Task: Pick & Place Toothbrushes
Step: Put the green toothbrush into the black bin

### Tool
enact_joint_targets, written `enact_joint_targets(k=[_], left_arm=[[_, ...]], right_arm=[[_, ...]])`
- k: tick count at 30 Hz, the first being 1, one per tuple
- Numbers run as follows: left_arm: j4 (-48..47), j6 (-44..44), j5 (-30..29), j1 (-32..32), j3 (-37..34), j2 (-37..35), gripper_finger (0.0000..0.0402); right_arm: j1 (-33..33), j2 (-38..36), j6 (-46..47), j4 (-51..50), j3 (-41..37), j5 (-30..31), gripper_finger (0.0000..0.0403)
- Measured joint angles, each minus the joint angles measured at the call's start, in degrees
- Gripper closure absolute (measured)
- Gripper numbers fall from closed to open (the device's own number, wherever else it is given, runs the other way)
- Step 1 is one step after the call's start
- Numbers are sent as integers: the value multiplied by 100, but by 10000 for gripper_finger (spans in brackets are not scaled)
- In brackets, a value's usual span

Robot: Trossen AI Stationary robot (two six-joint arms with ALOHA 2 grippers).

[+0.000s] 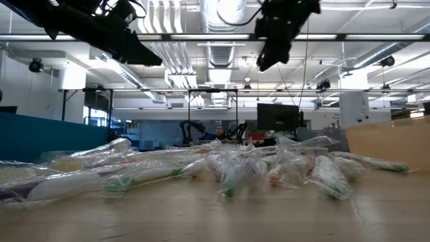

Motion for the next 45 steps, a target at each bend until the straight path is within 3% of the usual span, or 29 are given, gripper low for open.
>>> enact_joint_targets(k=[10, 18, 23, 33, 45], left_arm=[[1, 4, 0, -2, 0, 0, 243], [1, 0, 0, -2, 0, 0, 243], [1, -2, 0, -2, 0, 0, 243], [0, -7, 0, -1, 0, 0, 243], [-3, -13, 0, -1, 0, 0, 243]], right_arm=[[-4, -1575, -64, 1404, -2191, 5, 394], [-4, -1375, 72, 3068, -3278, 11, 389], [-2, -569, -152, 3072, -3055, 11, 354], [-2, 847, -1332, 2433, -1587, 0, 260], [35, 1776, -2455, 2019, -997, 2, 195]])
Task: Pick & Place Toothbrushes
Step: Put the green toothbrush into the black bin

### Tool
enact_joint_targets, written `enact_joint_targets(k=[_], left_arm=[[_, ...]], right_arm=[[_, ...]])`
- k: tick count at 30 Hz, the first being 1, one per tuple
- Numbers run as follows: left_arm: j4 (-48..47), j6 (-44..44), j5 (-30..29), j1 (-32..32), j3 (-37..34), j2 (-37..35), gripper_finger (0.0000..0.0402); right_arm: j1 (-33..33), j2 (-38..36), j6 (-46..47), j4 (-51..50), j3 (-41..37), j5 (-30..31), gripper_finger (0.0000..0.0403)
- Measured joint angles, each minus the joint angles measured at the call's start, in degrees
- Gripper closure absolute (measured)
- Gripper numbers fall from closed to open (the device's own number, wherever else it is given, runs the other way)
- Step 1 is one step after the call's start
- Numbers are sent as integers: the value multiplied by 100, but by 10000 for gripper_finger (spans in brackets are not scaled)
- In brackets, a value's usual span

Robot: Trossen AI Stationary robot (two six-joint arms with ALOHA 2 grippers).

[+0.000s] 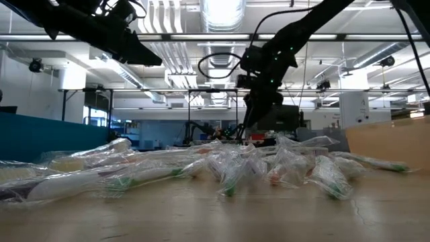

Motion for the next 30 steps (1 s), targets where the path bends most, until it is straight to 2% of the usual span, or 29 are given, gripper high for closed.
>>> enact_joint_targets(k=[6, 14, 18, 24, 30], left_arm=[[3, 0, 0, 1, 0, 0, 243], [2, 0, 0, 0, 0, 0, 243], [2, 0, 0, -1, 0, 0, 243], [2, 0, 0, 1, -4, 0, 243], [-5, 0, 0, -1, -116, 0, 243]], right_arm=[[10, 298, -202, 41, 0, 34, 186], [9, 926, -201, 130, 219, 76, 199], [11, 1162, -200, 133, 429, 383, 209], [-20, 1336, -204, 145, 551, 468, 235], [-26, 1360, -202, 125, 527, 466, 281]])
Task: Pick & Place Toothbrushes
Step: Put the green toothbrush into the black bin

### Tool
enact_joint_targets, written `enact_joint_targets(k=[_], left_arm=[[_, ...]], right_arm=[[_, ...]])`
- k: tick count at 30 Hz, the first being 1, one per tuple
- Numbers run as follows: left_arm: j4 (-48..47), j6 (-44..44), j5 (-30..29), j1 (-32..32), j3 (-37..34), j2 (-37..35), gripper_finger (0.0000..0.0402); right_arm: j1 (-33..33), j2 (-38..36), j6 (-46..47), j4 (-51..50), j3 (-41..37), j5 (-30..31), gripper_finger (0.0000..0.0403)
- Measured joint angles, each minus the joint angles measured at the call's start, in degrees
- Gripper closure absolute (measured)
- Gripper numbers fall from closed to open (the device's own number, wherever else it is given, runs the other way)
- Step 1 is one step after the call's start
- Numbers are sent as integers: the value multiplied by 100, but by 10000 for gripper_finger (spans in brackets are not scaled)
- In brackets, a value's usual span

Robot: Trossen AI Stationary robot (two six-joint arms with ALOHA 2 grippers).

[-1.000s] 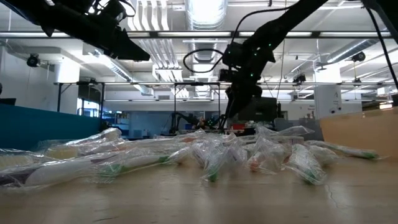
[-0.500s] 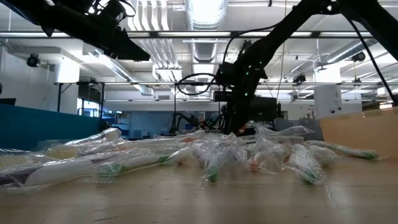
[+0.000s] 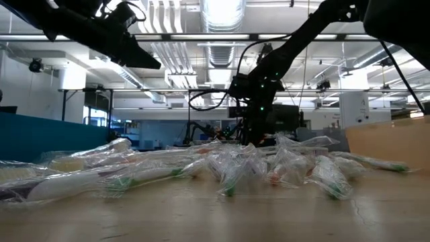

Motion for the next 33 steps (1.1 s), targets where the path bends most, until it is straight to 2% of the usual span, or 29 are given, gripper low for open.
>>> enact_joint_targets(k=[9, 12, 17, 23, 29, 33], left_arm=[[12, 0, 0, 2, -75, 0, 243], [15, 0, 0, 0, -74, 0, 243], [14, 0, 0, 2, -74, 0, 243], [14, -159, 2, 1, -72, 0, 243], [14, -378, 8, -2, -72, 0, 243], [11, -882, 139, -4, -57, -1, 243]], right_arm=[[-15, 0, 13, -2, 13, -2, 362], [-15, 0, 11, -7, 13, -2, 378], [-15, -9, 15, -122, 59, 0, 375], [-15, -191, 229, -737, 422, -2, 370], [-17, -722, 653, -1179, 662, -1, 379], [-17, -1273, 949, -1270, 656, 15, 372]])
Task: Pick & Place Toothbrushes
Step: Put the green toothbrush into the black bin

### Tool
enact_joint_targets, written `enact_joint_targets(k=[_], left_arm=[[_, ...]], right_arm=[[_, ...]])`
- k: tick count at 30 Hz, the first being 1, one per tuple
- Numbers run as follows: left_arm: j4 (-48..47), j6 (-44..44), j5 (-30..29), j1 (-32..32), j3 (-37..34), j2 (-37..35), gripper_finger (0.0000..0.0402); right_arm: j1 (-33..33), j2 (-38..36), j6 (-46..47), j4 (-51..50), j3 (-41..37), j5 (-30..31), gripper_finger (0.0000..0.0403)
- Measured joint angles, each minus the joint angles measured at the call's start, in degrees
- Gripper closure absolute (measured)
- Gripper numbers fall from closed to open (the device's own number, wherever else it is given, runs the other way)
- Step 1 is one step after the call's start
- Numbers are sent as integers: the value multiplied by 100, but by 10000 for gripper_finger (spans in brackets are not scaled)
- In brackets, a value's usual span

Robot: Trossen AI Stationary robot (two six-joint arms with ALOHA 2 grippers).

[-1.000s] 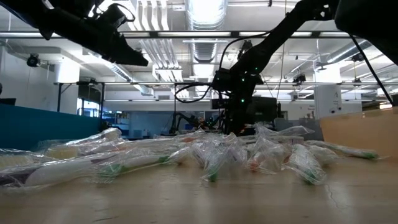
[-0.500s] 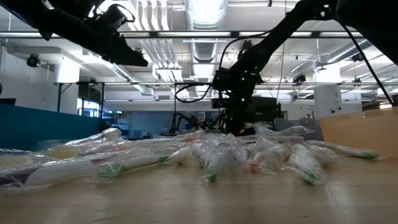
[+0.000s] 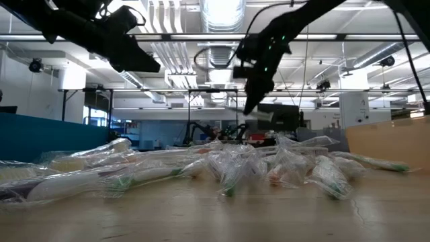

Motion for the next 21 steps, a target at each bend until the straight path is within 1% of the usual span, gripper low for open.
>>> enact_joint_targets(k=[5, 9, 14, 18, 21], left_arm=[[264, -424, 520, -9, 44, 5, 243], [666, -417, 872, -83, 42, 25, 243], [711, -387, 975, -317, 134, 27, 243], [690, -172, 978, -663, 168, 27, 243], [705, 32, 919, -910, 201, 27, 243]], right_arm=[[2, -772, 352, -215, -1, 372, 374], [0, -1367, 702, -356, -5, 804, 373], [0, -1987, 1096, -630, -16, 1305, 372], [-27, -2348, 1388, -926, -16, 1482, 373], [-50, -2507, 1630, -1154, -18, 1493, 372]])
